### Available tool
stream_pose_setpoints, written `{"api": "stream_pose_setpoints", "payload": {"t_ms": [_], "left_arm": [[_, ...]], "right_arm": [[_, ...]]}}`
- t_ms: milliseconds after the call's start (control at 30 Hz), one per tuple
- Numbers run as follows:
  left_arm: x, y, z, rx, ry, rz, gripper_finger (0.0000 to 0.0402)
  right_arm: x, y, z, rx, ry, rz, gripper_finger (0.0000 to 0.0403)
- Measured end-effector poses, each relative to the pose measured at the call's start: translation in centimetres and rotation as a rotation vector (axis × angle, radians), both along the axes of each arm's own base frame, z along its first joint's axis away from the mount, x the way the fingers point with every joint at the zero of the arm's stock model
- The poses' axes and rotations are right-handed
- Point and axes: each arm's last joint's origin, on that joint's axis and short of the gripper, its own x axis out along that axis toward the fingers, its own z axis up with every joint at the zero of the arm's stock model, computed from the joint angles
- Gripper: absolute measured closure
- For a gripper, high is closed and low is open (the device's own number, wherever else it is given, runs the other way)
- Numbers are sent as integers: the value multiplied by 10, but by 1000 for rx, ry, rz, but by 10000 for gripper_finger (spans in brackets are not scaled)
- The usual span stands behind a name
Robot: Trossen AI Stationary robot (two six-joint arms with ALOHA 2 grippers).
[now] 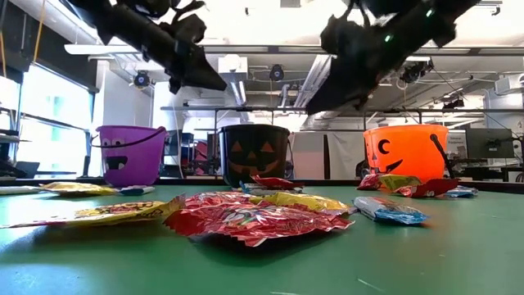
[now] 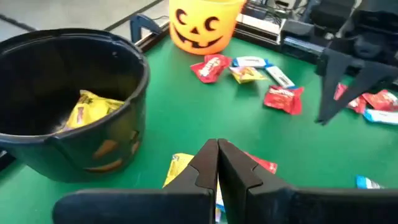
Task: Sort candy by brand, put in halloween buckets
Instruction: Put the yellow candy pack into the black bucket
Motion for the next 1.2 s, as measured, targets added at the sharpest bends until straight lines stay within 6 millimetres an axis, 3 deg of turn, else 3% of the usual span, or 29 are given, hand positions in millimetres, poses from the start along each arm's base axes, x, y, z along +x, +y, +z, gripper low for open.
{"api": "stream_pose_setpoints", "payload": {"t_ms": [133, 300, 433, 600, 833, 1067, 1200], "left_arm": [[-3, -13, 5, 17, -26, -55, 401], [-5, -25, 5, 6, -27, -135, 401], [-6, -38, 6, 9, -14, -252, 401], [-8, -51, 7, -44, -12, -279, 402], [-9, -75, 6, -35, -2, -340, 401], [-10, -96, 9, -40, -26, -419, 401], [-12, -108, 8, -47, -21, -458, 401]], "right_arm": [[-3, 26, 4, 52, 86, 55, 402], [-2, 50, 18, 175, 71, 65, 388], [-2, 66, 25, 199, 56, 136, 342], [5, 85, 20, 157, 69, 218, 270], [47, 119, 2, 165, 129, 237, 215], [102, 152, -8, 173, 122, 261, 212], [122, 174, -17, 119, 113, 332, 212]]}}
